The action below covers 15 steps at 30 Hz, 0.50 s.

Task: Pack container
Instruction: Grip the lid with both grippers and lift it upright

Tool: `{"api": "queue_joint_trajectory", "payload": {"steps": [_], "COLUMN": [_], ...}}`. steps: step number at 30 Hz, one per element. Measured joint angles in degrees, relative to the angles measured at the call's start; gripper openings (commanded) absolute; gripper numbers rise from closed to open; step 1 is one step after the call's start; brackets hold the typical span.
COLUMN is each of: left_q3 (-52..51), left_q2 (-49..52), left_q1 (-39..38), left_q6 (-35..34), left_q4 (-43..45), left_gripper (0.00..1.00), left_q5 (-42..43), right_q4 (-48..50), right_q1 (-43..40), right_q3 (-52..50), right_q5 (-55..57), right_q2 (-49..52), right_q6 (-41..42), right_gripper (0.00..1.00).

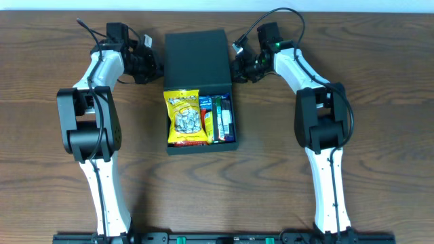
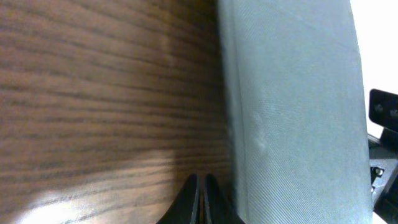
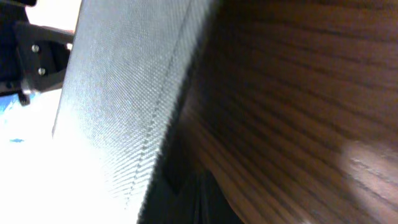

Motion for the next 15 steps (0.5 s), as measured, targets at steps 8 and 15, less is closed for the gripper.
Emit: {"api": "queue_joint_trajectory", "payload": {"steps": [8,15], "left_q3": [0.46,3.58], "left_q2": [0.0,-0.48], "left_q1": [0.46,0.37], "left_q6": [0.02,1.42], "left_q4": [2.43,3.06], "left_gripper": [0.06,0.06], "left_q5": [5.29,8.87], "right_q4": [-0.13,-0.39], "right_q1": [-0.39,-1.22], "right_q3": [0.02,0.02], "right_q5": [-1.6,-2.1], "right_q2": [-0.07,-3.61], "right_q6": [-4.66,-9.03], "right_gripper": [0.01,0.02]}}
